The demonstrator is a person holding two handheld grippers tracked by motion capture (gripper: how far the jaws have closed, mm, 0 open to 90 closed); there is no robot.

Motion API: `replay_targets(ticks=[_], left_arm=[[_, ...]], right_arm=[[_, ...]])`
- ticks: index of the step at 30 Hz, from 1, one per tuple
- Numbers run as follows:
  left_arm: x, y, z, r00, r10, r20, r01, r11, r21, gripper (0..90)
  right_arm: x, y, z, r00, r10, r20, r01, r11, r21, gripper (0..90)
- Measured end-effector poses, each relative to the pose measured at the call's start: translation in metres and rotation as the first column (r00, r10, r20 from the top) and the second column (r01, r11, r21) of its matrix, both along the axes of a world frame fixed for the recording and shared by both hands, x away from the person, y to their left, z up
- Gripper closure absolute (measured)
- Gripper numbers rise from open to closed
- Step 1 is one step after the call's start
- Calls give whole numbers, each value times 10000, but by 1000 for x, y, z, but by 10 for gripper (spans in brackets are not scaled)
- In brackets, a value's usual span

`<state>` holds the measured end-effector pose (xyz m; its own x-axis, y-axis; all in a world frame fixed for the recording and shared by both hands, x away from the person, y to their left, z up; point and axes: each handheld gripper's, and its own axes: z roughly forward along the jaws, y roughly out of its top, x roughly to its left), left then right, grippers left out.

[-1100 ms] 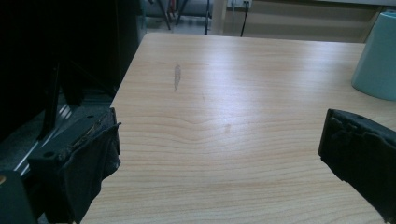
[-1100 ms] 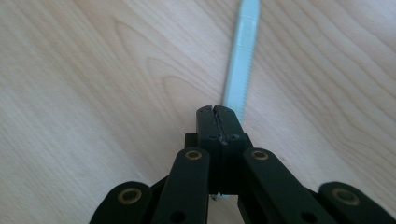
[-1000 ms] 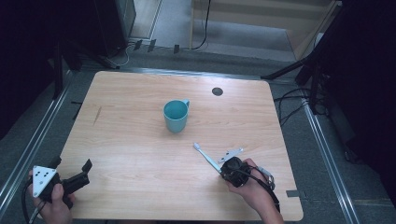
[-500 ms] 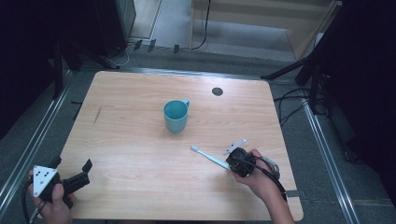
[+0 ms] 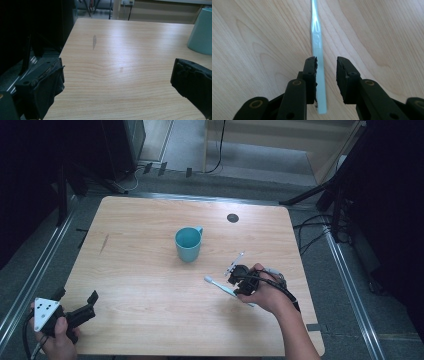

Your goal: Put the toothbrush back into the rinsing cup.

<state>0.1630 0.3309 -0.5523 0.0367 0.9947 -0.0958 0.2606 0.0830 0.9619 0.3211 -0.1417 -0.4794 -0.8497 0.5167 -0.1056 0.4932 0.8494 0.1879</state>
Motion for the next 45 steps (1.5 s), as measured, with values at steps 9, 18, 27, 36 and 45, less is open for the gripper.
replay_targets(ticks=[9, 18, 27, 36, 45], left_arm=[[-1, 0, 0, 10000, -27, 40, 27, 10000, -29, 0], [-1, 1, 0, 10000, -62, 38, 62, 10000, -23, 0], [-1, 0, 0, 10000, -47, 37, 47, 10000, -39, 0], [-1, 1, 0, 10000, -30, 68, 30, 10000, -83, 0], [-1, 1, 0, 10000, -6, 66, 6, 10000, -91, 0]], right_arm=[[8, 21, -13, 9983, 410, -422, -431, 9979, -493, 745], [13, 25, -23, 9973, 461, -567, -505, 9956, -790, 778], [17, 25, -26, 9968, 111, -797, -173, 9968, -777, 799], [27, 9, -6, 9861, -1620, 362, 1563, 9795, 1274, 799], [29, 0, 10, 9212, -3544, 1608, 2781, 8885, 3650, 799]])
